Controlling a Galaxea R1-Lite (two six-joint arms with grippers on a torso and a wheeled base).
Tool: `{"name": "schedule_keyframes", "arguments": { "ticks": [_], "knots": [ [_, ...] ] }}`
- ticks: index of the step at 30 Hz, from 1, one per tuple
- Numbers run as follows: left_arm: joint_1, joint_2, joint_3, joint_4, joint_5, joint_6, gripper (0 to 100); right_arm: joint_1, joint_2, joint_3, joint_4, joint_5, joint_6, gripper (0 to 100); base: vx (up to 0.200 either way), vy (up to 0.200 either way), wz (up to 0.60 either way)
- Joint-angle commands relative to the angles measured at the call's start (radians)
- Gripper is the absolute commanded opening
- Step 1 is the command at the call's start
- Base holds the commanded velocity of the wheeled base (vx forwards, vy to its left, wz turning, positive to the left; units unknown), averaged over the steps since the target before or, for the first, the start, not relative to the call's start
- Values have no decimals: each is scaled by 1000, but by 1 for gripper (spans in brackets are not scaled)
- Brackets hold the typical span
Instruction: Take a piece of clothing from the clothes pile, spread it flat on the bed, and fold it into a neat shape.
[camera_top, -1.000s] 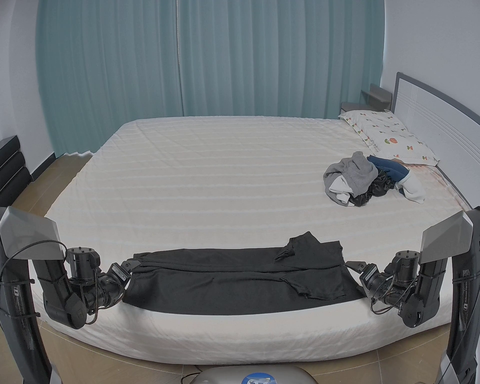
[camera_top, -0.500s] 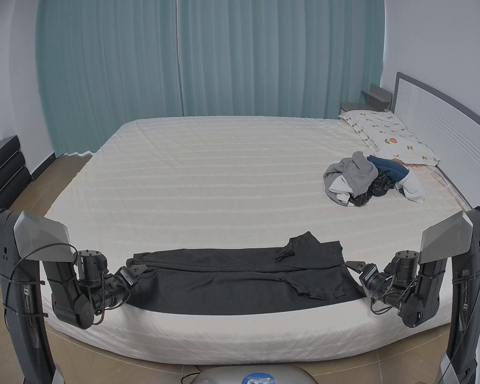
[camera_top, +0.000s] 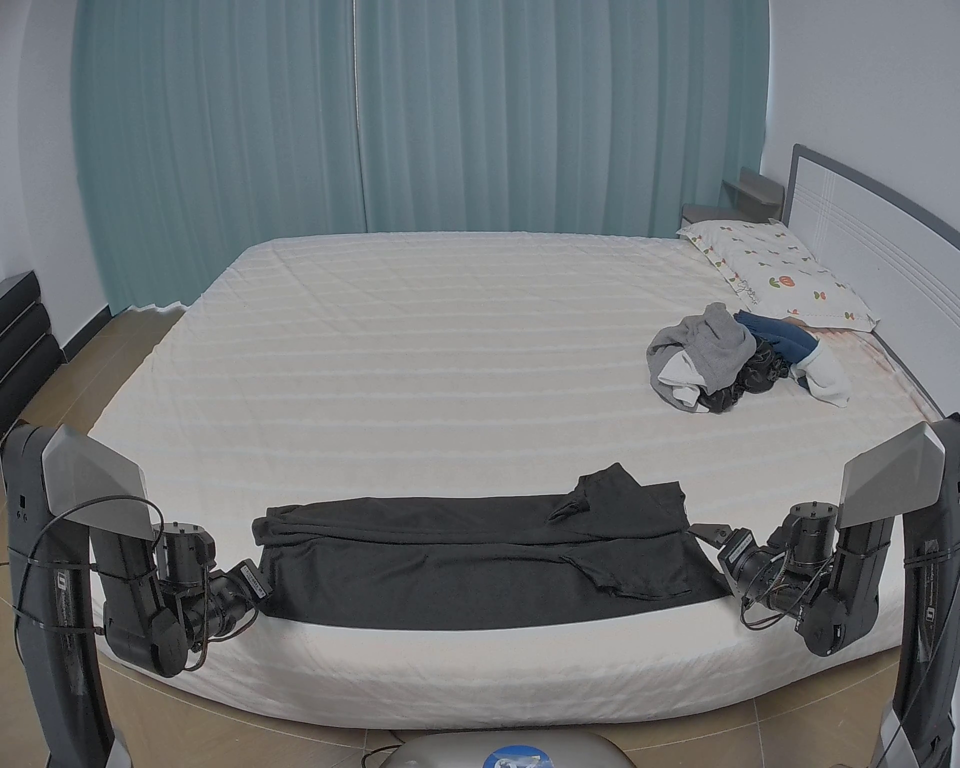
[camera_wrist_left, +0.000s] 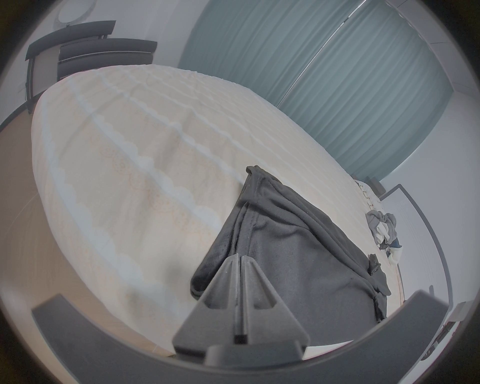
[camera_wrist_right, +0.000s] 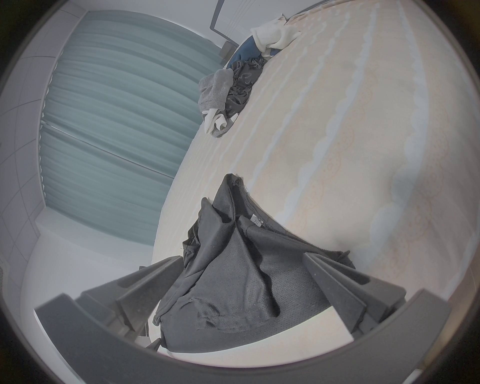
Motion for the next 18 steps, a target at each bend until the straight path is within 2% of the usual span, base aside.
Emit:
{"name": "schedule_keyframes", "arguments": {
  "ticks": [1, 10, 18],
  "knots": [
    [6, 13, 43, -23, 2, 18, 0, 1, 2, 0, -8, 2, 0, 100, 0, 0, 0],
    [46, -3, 120, -88, 2, 96, 0, 2, 2, 2, -8, 0, -1, 100, 0, 0, 0],
    [51, -18, 127, -94, -1, 100, 0, 2, 2, 2, -8, 0, -1, 100, 0, 0, 0]
  ]
}}
